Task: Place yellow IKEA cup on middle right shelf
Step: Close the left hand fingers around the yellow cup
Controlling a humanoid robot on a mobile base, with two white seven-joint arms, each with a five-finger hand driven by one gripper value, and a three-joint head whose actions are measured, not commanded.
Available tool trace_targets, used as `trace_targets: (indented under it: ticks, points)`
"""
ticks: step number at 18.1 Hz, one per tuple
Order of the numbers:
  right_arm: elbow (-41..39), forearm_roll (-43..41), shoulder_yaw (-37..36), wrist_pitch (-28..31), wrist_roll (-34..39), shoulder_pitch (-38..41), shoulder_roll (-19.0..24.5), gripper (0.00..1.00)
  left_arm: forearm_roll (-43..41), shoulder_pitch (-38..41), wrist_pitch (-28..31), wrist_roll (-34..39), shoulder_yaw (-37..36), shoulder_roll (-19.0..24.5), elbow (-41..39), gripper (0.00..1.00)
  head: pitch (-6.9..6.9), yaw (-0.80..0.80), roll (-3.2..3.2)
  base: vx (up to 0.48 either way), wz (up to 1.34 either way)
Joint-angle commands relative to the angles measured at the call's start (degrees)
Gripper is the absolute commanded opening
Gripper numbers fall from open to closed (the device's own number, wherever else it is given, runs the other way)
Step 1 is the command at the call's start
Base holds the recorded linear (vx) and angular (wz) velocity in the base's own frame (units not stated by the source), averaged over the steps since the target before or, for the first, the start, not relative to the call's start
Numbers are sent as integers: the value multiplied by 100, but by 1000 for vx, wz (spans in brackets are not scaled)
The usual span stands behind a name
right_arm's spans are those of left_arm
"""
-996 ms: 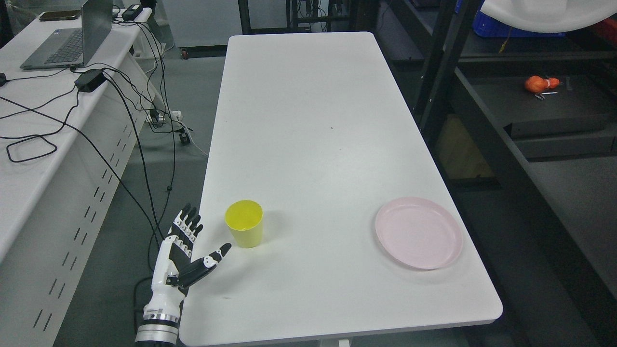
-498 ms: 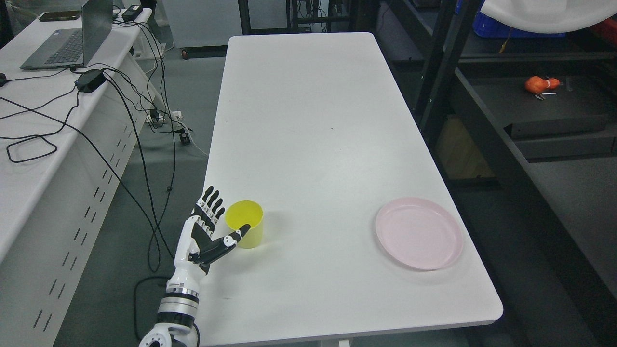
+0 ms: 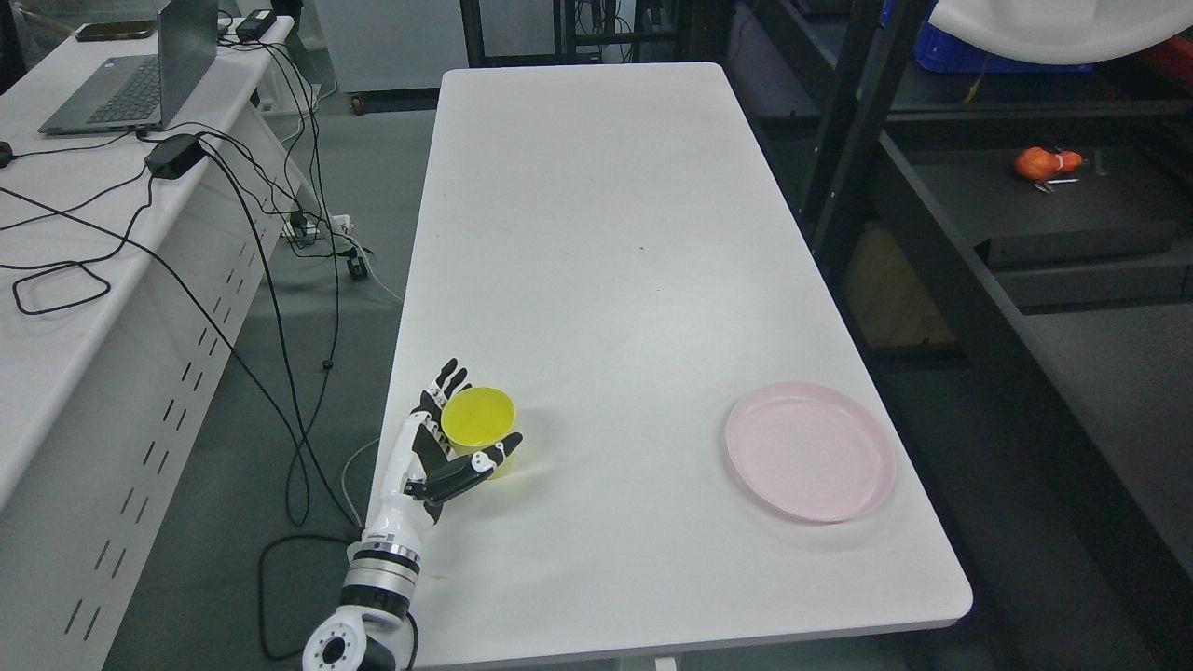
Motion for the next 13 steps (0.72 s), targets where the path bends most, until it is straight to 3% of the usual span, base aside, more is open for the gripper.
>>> trace_targets:
  ticks: [1,6,9,11,13]
  points:
    - [0,-141,97,0,5,79,-100,99,2,-205,18,-1,-319,100,956,97,0,0,0,0,0]
    - [0,-141,97,0,5,79,-100,99,11,-205,1,7,-170,100,1036,76,0,0,0,0,0]
    - [0,-141,97,0,5,79,-100,99,54,-205,-191,16,6,100,1019,50,0,0,0,0,0]
    - [0,-141,97,0,5,79,-100,99,221,-196,-630,16,102,100,993,25,0,0,0,0,0]
    - [0,-141,97,0,5,79,-100,99,309,-179,-929,16,190,100,853,9,0,0,0,0,0]
